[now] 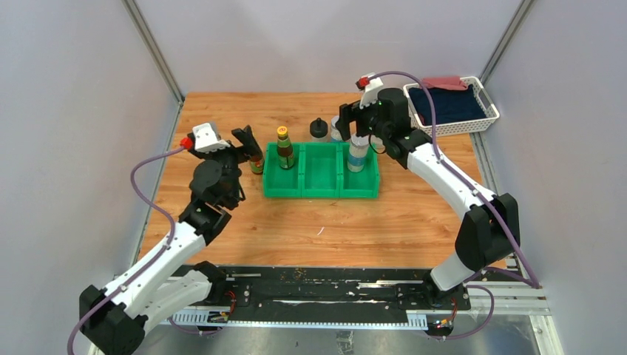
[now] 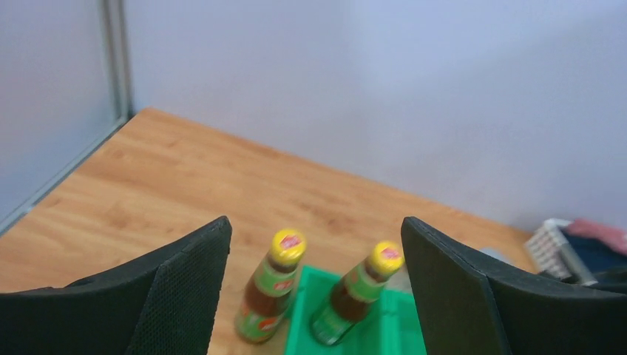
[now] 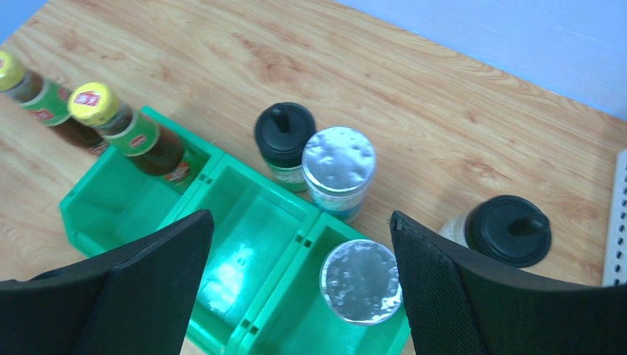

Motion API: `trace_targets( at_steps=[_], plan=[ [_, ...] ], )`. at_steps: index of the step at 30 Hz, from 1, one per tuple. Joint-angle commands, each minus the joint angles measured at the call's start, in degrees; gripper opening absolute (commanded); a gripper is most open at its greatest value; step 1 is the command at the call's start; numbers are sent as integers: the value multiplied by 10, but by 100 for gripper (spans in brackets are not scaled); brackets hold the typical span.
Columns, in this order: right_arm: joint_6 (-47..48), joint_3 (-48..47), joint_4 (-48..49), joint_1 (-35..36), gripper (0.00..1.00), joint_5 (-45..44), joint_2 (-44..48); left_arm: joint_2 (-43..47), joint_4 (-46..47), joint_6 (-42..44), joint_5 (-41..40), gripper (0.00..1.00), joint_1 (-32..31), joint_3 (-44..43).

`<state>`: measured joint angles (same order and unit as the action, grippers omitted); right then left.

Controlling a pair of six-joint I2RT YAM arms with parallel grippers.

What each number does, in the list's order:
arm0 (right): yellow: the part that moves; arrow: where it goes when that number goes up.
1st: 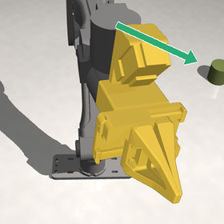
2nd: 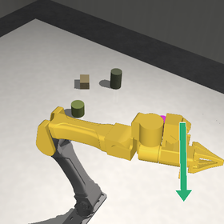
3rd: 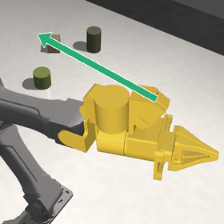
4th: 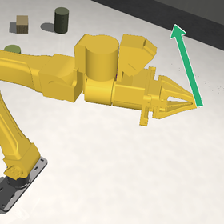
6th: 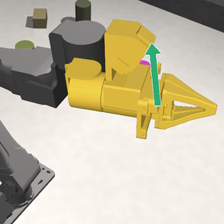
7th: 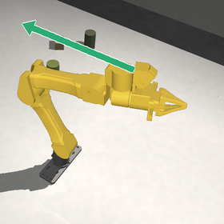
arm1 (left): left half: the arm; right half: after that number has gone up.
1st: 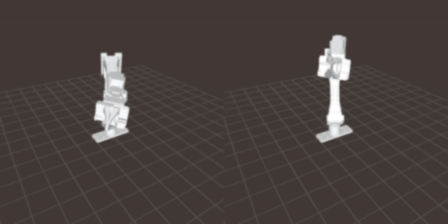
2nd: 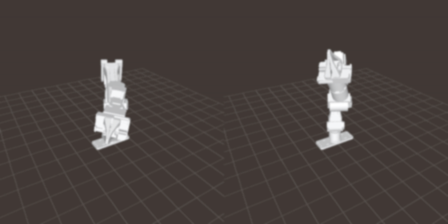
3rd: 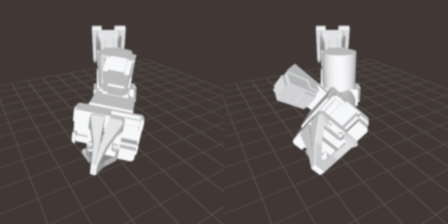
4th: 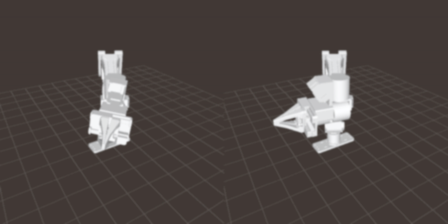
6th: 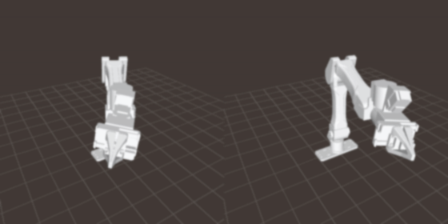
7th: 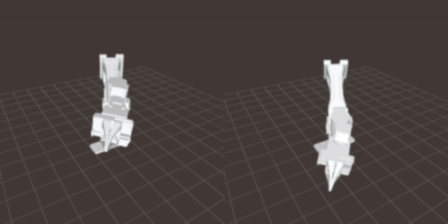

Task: Organize the condiment bottles
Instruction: Pick up the bottle from the center of the board.

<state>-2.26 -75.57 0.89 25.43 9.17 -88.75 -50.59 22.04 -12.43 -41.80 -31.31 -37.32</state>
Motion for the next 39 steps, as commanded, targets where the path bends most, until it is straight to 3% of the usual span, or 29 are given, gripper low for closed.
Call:
trace_targets(
  at_steps=[1,9,17,22,39],
  plan=[
    [46,-49,-49,41,92,44,12,44,12,-20,84,88,2,-67],
    [98,-135,-113,132,92,45,-39,108,15,-29,170,88,1,-122],
    [126,-219,-136,207,91,57,-109,119,16,-34,273,88,1,-162],
    [139,-255,-125,238,91,70,-152,131,21,-45,284,89,1,-159],
    [55,-261,95,275,90,2,-252,144,34,-89,278,89,1,-129]
  ],
)
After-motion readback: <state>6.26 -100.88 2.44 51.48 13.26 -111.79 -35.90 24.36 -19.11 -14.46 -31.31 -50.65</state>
